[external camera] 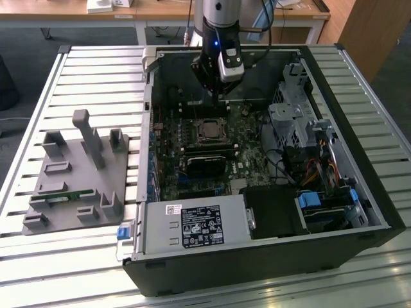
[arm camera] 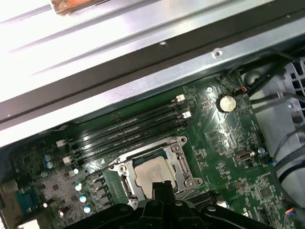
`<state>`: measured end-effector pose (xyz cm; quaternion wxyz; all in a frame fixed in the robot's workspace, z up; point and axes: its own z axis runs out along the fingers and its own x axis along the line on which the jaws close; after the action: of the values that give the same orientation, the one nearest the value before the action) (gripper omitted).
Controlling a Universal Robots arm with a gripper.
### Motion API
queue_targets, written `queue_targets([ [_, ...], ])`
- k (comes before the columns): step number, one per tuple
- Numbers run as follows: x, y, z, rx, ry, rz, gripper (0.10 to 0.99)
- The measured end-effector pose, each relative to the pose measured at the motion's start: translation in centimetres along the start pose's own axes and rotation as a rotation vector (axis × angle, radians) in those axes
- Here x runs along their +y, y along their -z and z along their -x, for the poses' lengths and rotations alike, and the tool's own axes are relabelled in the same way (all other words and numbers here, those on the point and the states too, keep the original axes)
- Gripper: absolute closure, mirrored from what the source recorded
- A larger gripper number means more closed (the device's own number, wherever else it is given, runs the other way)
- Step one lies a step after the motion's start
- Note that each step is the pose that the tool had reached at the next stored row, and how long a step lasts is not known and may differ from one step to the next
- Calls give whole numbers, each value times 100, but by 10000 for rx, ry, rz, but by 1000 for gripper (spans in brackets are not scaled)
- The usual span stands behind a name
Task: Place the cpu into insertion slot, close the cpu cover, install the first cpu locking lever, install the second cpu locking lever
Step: 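Install the first cpu locking lever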
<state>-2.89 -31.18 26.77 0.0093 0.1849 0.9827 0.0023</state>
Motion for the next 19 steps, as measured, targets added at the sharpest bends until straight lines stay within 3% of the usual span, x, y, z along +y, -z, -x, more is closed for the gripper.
queue_targets([
  [19, 0, -12, -1, 27, 3347, 60, 980],
])
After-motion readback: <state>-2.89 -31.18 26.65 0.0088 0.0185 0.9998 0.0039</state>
